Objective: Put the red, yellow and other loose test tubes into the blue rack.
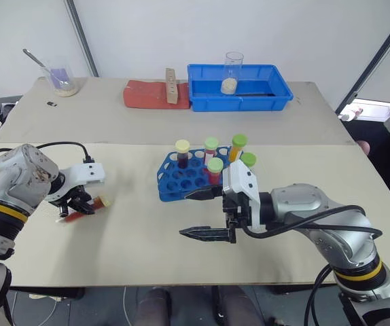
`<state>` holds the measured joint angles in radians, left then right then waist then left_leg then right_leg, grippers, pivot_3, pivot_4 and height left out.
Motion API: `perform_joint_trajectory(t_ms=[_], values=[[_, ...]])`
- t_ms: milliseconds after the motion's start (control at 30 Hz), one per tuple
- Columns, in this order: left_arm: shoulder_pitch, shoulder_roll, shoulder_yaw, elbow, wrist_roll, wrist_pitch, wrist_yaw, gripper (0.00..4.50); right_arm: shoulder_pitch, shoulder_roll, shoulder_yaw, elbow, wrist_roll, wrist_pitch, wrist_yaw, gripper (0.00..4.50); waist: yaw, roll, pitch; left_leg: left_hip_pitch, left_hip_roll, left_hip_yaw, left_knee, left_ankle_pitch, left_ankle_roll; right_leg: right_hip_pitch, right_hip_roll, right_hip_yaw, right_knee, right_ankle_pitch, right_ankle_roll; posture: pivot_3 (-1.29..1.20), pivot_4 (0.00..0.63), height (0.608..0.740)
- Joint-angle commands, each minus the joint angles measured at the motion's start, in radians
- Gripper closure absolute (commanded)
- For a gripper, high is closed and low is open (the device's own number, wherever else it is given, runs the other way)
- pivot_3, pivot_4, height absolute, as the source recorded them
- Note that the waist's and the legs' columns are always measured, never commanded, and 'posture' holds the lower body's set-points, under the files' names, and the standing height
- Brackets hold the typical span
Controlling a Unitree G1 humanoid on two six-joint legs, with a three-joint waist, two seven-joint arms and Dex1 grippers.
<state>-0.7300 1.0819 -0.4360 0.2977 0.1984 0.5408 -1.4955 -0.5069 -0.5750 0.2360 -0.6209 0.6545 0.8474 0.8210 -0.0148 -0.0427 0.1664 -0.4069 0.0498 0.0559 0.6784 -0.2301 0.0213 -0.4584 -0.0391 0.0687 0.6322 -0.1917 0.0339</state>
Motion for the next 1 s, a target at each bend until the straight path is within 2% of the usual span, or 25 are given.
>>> perform_joint_trajectory(t_ms=[33, 200, 300, 467, 633, 733, 833, 1000], values=[[-0.002, 0.006, 0.009, -0.003, 0.014, -0.018, -0.012, 3.50, -0.010, -0.013, -0.044, -0.036, 0.036, 0.010, -0.005, 0.36, 0.000, 0.000, 0.000, 0.000, 0.000, 0.000, 0.000, 0.000, 0.000, 0.000, 0.000, 0.000, 0.000, 0.000, 0.000, 0.00, 0.150, 0.740], [0.007, 0.040, 0.078, -0.036, -0.035, -0.075, -0.027, 3.50, -0.011, -0.060, -0.061, -0.039, 0.045, 0.014, 0.018, 0.36, -0.001, 0.000, 0.000, 0.000, 0.000, 0.000, 0.000, 0.000, 0.000, 0.000, 0.000, 0.000, 0.000, 0.000, 0.000, 0.00, 0.150, 0.740], [0.007, 0.023, 0.174, -0.086, -0.144, -0.063, -0.043, 3.50, -0.004, -0.120, -0.086, -0.043, 0.055, 0.013, 0.049, 0.36, 0.000, 0.000, 0.000, -0.001, 0.000, 0.000, 0.000, 0.000, 0.000, 0.000, 0.000, 0.000, 0.000, 0.000, 0.000, 0.00, 0.150, 0.740], [0.019, -0.139, 0.438, -0.239, -0.469, 0.132, 0.016, 3.57, 0.036, -0.236, -0.161, -0.057, 0.065, -0.009, 0.106, 0.36, 0.010, 0.000, 0.000, -0.003, -0.001, -0.001, 0.002, 0.000, 0.000, 0.000, -0.001, 0.000, -0.002, 0.001, 0.002, 0.00, 0.150, 0.740], [0.054, -0.338, 0.566, -0.394, -0.641, 0.232, 0.206, 3.57, 0.104, -0.265, -0.235, -0.053, 0.019, -0.107, 0.115, 0.36, 0.003, -0.001, 0.000, -0.002, -0.001, -0.001, 0.003, 0.000, 0.000, 0.001, -0.001, 0.000, -0.002, 0.002, 0.004, 0.00, 0.150, 0.740], [0.101, -0.458, 0.586, -0.458, -0.674, 0.205, 0.333, 3.57, 0.147, -0.253, -0.243, -0.053, -0.052, -0.199, 0.090, 0.36, -0.005, -0.001, 0.000, 0.000, -0.002, -0.001, 0.003, 0.000, 0.000, 0.003, -0.001, 0.001, -0.002, 0.002, 0.004, 0.00, 0.150, 0.740], [0.150, -0.564, 0.559, -0.475, -0.638, 0.094, 0.443, 3.57, 0.169, -0.241, -0.248, -0.060, -0.043, -0.189, 0.060, 0.36, -0.006, -0.001, 0.000, 0.001, -0.001, -0.001, 0.003, 0.000, 0.000, 0.003, 0.000, 0.002, 0.000, 0.003, 0.003, 0.00, 0.150, 0.740], [0.200, -0.661, 0.512, -0.416, -0.561, -0.104, 0.551, 3.57, 0.205, -0.228, -0.252, -0.086, -0.050, -0.158, -0.015, 0.36, 0.001, -0.001, 0.000, 0.001, -0.001, -0.002, 0.003, 0.000, 0.000, 0.003, 0.000, 0.002, -0.001, 0.005, 0.002, 0.00, 0.150, 0.740]])
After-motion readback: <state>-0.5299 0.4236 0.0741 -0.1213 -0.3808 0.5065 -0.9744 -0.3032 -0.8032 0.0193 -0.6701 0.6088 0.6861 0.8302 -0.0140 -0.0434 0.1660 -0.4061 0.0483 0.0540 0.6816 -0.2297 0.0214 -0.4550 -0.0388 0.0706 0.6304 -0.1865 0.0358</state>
